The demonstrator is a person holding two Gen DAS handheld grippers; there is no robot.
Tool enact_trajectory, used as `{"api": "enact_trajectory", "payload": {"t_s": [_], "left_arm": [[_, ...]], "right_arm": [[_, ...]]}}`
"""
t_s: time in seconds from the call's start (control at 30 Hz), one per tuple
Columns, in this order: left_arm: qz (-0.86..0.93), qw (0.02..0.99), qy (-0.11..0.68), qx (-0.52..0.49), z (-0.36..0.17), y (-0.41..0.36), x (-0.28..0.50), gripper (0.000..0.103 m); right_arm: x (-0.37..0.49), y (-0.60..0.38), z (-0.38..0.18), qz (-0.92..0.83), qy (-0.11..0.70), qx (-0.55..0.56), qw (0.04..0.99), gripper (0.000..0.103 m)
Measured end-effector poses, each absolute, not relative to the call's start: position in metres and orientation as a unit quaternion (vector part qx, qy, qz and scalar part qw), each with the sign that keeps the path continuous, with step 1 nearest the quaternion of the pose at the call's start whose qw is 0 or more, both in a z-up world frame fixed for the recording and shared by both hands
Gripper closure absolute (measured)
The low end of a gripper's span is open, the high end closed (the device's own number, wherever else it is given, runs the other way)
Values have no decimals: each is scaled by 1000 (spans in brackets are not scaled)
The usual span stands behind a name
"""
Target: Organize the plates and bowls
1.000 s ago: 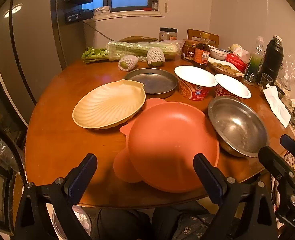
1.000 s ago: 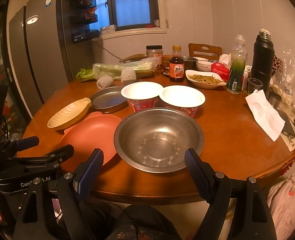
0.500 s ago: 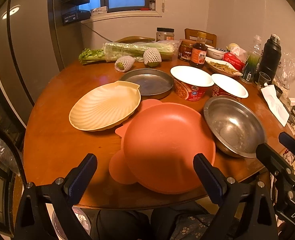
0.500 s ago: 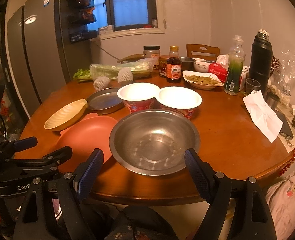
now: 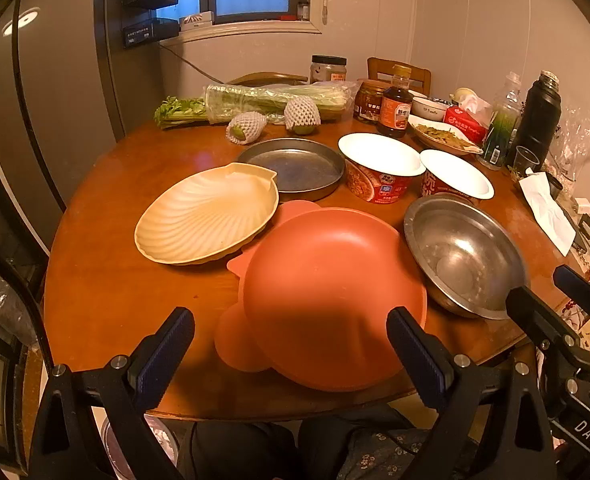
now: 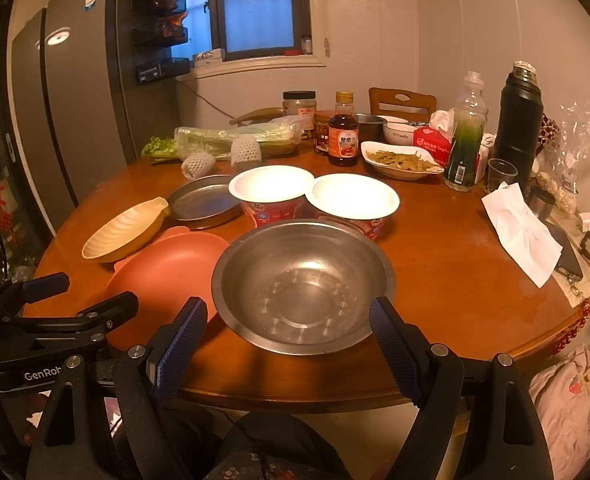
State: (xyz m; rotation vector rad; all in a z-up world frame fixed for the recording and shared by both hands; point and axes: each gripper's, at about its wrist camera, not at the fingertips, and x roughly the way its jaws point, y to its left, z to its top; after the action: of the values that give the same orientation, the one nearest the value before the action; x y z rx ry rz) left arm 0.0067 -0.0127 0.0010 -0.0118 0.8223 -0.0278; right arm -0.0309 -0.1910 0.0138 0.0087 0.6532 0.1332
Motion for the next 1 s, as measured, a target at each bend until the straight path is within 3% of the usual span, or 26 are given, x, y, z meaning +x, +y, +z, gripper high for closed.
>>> {"api": "enact_trajectory", "payload": {"t_s": [1.0], "left_arm": [[47, 917, 392, -59, 20, 59, 39, 6]], "right_arm": [[20, -131, 50, 136, 315, 2, 939, 19]]}}
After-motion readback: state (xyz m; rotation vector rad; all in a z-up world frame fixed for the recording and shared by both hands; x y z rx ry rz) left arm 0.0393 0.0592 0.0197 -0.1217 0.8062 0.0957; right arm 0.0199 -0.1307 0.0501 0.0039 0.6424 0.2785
